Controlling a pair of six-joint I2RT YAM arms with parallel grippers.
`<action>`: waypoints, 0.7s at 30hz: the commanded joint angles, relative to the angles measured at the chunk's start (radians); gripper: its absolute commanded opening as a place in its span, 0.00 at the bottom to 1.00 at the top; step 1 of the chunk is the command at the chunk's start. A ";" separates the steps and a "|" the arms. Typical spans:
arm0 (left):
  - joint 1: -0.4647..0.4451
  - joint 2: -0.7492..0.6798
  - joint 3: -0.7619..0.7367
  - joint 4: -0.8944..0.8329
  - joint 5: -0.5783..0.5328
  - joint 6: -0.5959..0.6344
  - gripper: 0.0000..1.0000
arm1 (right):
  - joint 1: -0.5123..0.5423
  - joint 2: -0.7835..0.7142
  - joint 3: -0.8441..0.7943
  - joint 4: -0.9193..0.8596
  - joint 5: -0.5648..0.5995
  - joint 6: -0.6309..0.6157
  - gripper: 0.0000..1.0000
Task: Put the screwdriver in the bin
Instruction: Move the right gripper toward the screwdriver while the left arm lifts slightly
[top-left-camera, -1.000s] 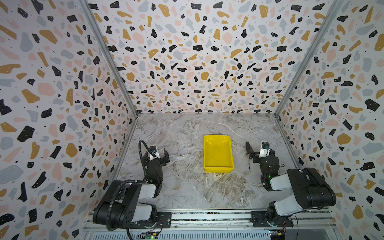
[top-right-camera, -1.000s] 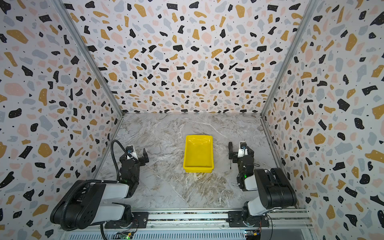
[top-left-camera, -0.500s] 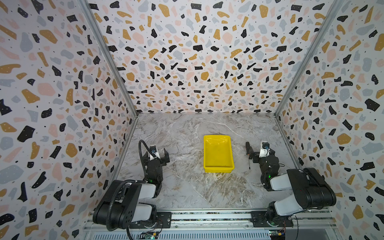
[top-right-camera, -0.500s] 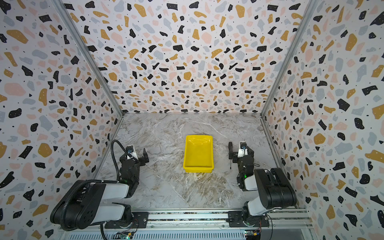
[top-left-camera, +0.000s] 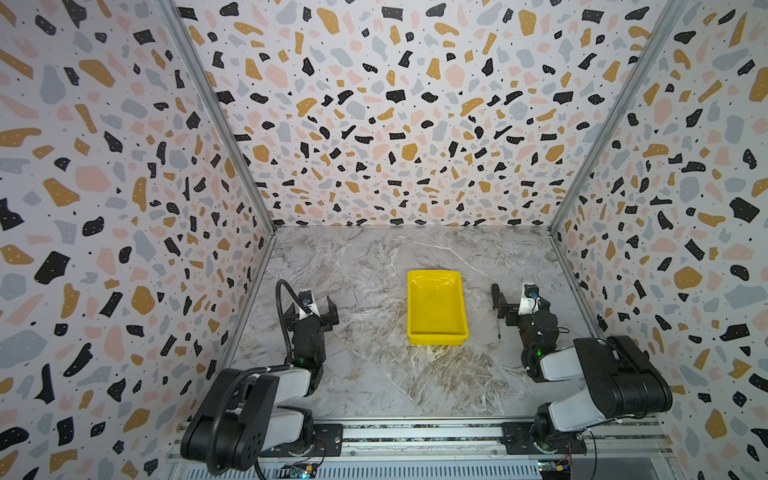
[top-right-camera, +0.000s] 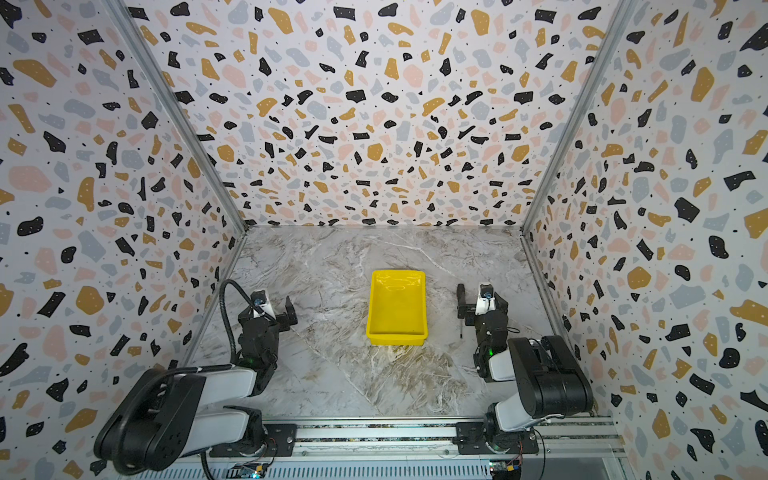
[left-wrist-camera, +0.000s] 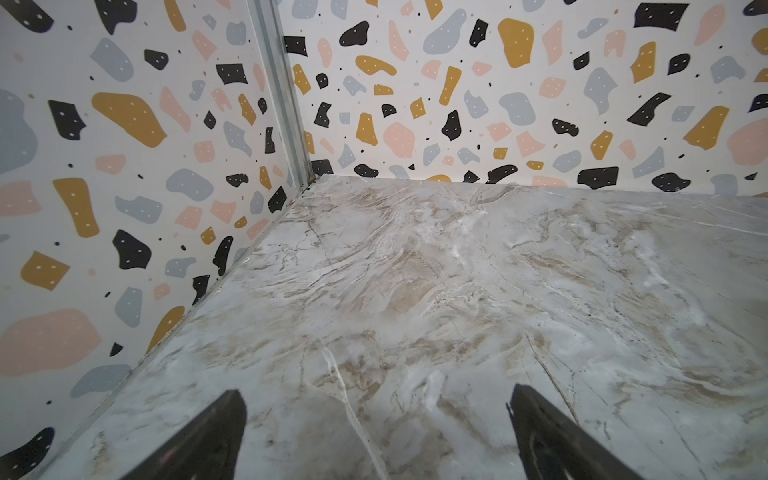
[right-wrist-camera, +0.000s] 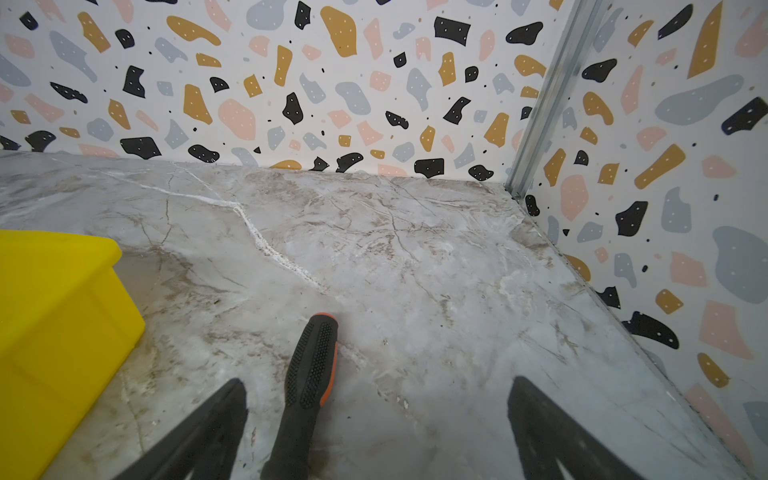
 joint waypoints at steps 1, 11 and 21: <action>-0.008 -0.146 0.163 -0.374 -0.084 -0.076 1.00 | 0.001 -0.016 0.004 0.011 0.004 -0.003 0.99; -0.013 -0.562 0.117 -0.863 0.204 -0.368 1.00 | 0.002 -0.060 -0.049 0.086 0.010 -0.002 0.99; -0.013 -0.546 0.135 -0.962 0.156 -0.424 1.00 | 0.161 -0.488 -0.055 -0.344 0.221 0.031 0.99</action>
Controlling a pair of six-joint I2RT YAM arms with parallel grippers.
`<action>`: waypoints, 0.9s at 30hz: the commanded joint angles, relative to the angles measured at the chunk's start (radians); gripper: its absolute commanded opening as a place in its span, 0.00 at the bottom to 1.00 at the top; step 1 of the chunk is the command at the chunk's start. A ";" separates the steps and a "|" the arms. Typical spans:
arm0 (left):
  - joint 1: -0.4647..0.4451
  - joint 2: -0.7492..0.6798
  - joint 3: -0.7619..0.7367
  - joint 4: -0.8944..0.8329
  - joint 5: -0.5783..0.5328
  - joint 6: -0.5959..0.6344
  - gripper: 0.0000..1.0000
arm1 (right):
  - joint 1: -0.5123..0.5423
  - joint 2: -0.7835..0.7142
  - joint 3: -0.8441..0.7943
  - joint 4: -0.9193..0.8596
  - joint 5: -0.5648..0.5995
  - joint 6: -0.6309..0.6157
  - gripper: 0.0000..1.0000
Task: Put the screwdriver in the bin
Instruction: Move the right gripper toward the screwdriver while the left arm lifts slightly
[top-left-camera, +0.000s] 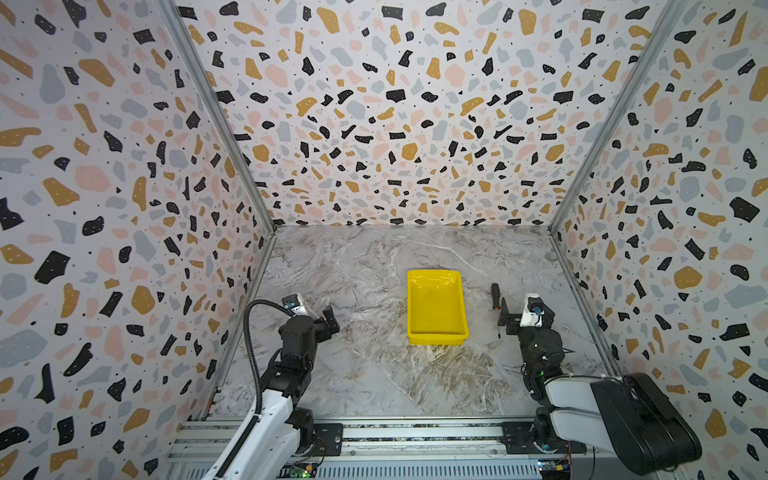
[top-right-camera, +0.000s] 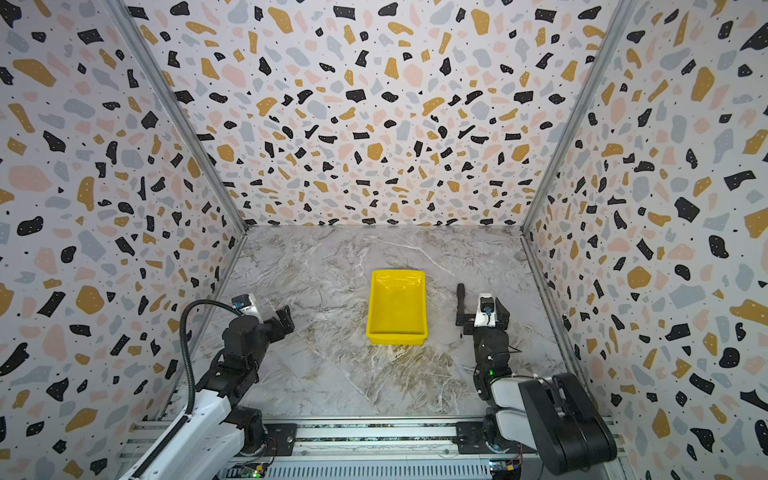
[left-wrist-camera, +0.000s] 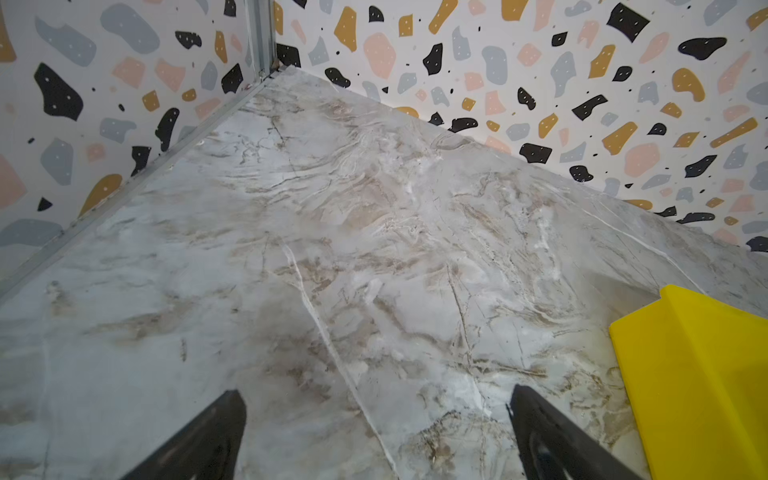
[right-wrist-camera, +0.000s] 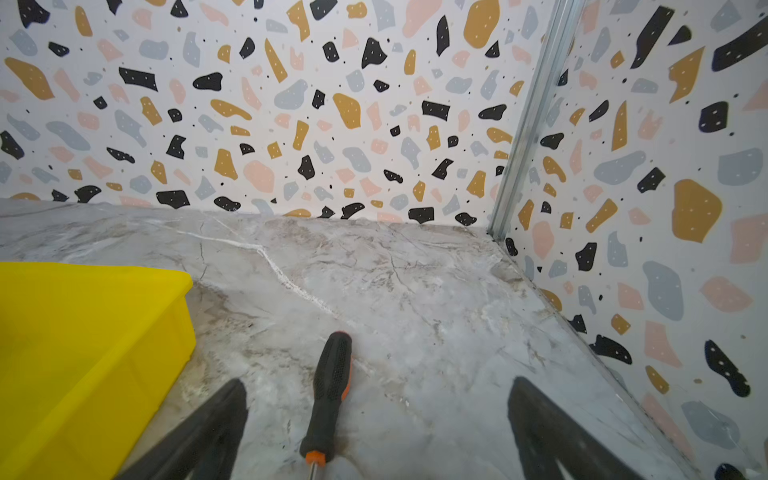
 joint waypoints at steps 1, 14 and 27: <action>-0.003 -0.005 -0.001 -0.038 -0.035 -0.075 1.00 | 0.024 -0.181 0.118 -0.380 0.056 0.049 0.99; -0.003 0.023 0.026 -0.140 -0.118 -0.156 1.00 | -0.007 -0.728 0.107 -1.207 -0.103 0.693 0.99; -0.003 -0.021 -0.025 -0.115 -0.152 -0.199 1.00 | 0.074 -0.641 0.068 -1.100 -0.086 0.677 0.99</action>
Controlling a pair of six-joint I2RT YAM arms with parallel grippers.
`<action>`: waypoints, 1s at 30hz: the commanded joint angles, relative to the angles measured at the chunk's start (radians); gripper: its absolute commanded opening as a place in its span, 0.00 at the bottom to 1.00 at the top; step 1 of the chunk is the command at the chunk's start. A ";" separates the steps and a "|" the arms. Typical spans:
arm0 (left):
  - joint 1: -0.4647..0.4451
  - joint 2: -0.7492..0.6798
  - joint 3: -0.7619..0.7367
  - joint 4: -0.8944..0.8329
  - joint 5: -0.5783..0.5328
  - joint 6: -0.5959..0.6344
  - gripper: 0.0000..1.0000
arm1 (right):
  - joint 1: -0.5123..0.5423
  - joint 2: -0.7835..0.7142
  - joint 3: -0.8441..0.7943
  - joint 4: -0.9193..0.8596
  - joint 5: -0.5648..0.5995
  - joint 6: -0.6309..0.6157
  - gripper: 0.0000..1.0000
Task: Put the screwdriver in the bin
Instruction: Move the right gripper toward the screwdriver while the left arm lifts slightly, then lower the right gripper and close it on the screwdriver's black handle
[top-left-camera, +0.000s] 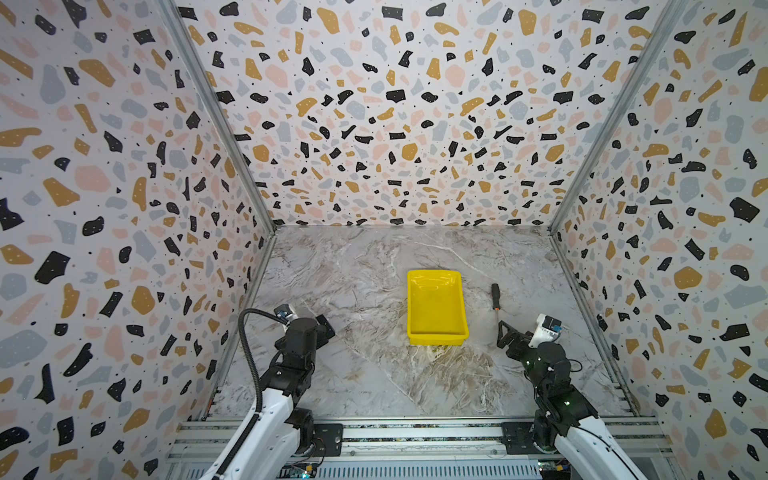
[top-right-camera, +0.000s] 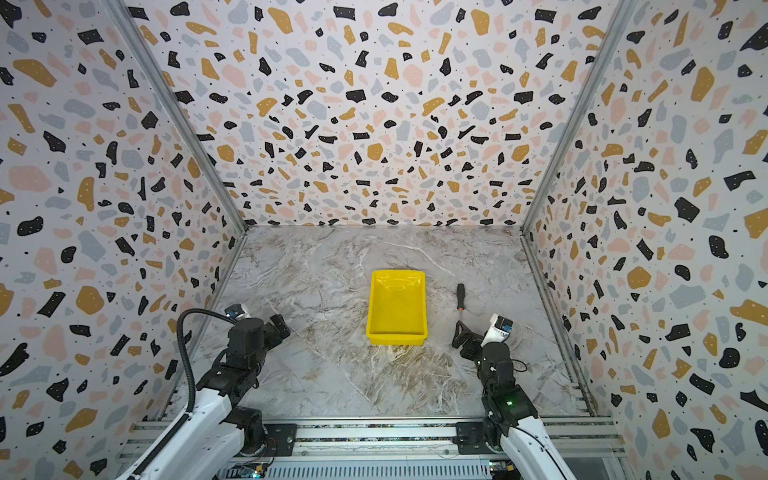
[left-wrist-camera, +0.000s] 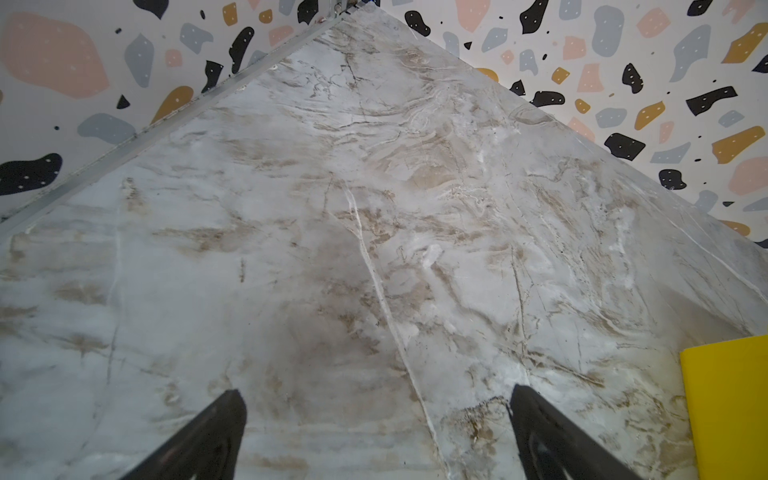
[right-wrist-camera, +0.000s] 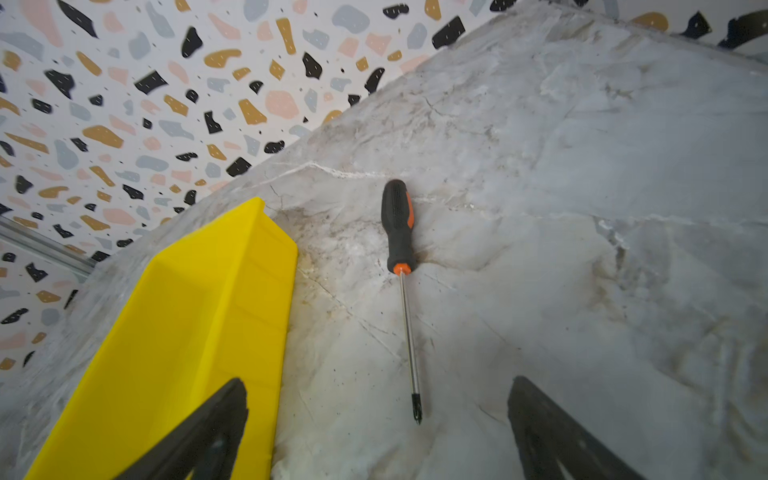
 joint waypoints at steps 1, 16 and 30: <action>-0.003 -0.029 -0.023 0.024 -0.035 -0.026 1.00 | 0.010 0.100 0.060 0.025 0.010 0.023 0.99; -0.003 0.096 -0.012 0.065 0.021 -0.029 1.00 | -0.029 0.255 0.185 -0.021 0.057 0.084 0.99; -0.003 0.047 -0.030 0.072 0.025 -0.029 1.00 | -0.133 0.933 0.691 -0.148 -0.019 -0.056 1.00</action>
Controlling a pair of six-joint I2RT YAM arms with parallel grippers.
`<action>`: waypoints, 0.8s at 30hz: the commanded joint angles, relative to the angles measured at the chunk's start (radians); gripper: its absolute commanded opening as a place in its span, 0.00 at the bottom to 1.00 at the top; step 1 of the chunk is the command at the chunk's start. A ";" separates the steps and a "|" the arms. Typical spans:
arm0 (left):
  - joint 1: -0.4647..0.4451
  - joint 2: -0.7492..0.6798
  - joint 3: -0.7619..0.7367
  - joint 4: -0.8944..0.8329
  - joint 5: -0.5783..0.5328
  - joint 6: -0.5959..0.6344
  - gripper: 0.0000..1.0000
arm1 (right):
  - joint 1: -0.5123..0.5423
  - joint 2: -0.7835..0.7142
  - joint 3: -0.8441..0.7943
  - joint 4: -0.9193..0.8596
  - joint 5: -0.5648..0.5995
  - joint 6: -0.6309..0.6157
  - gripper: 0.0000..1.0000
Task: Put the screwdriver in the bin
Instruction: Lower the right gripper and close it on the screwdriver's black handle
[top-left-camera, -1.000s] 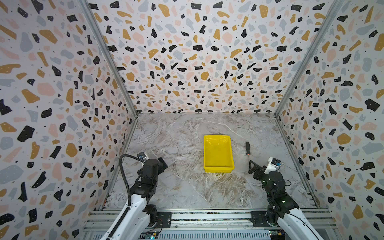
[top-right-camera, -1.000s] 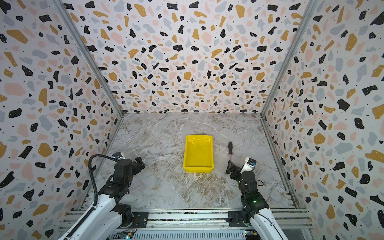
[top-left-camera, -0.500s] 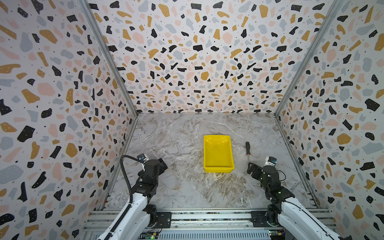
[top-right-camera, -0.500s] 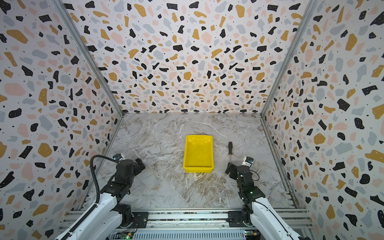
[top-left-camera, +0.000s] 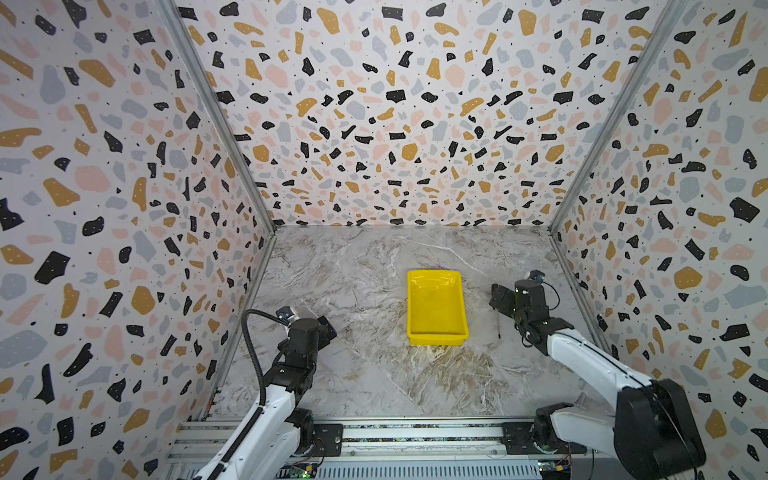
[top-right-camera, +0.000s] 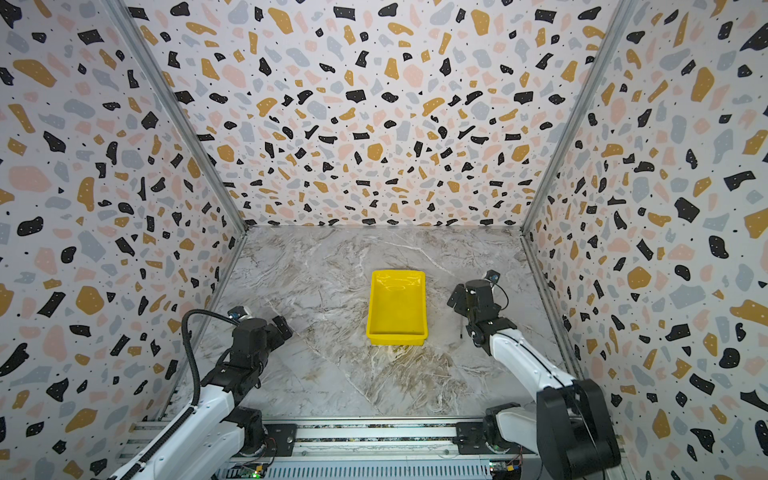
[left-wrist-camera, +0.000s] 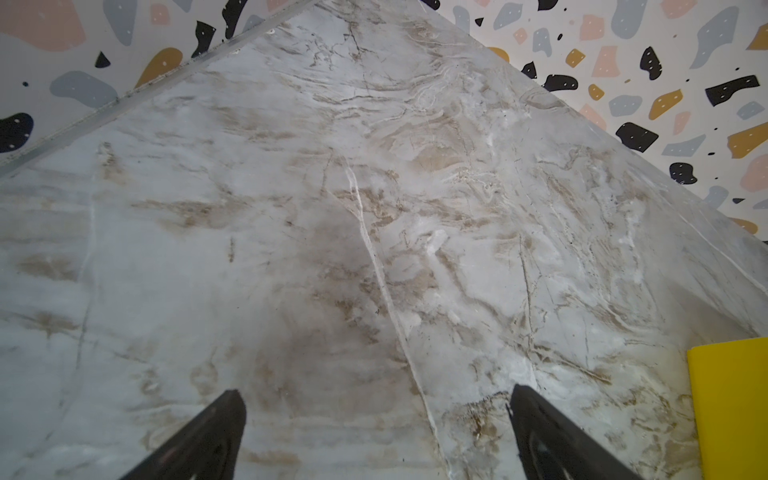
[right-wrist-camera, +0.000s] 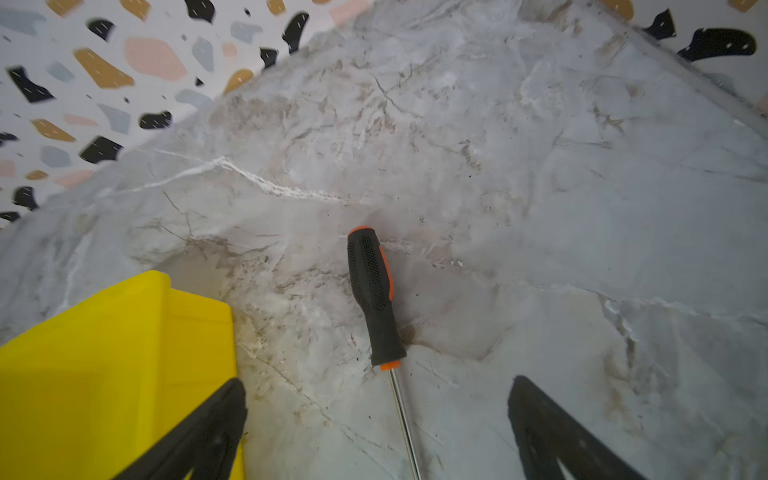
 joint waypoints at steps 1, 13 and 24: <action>-0.003 -0.014 -0.010 0.025 -0.007 0.005 1.00 | -0.072 0.115 0.113 -0.082 -0.136 -0.039 0.99; -0.003 -0.005 -0.007 0.023 -0.017 -0.001 1.00 | -0.115 0.376 0.226 -0.126 -0.325 -0.117 0.57; -0.003 -0.003 -0.009 0.023 -0.020 -0.001 1.00 | -0.116 0.395 0.214 -0.126 -0.248 -0.133 0.36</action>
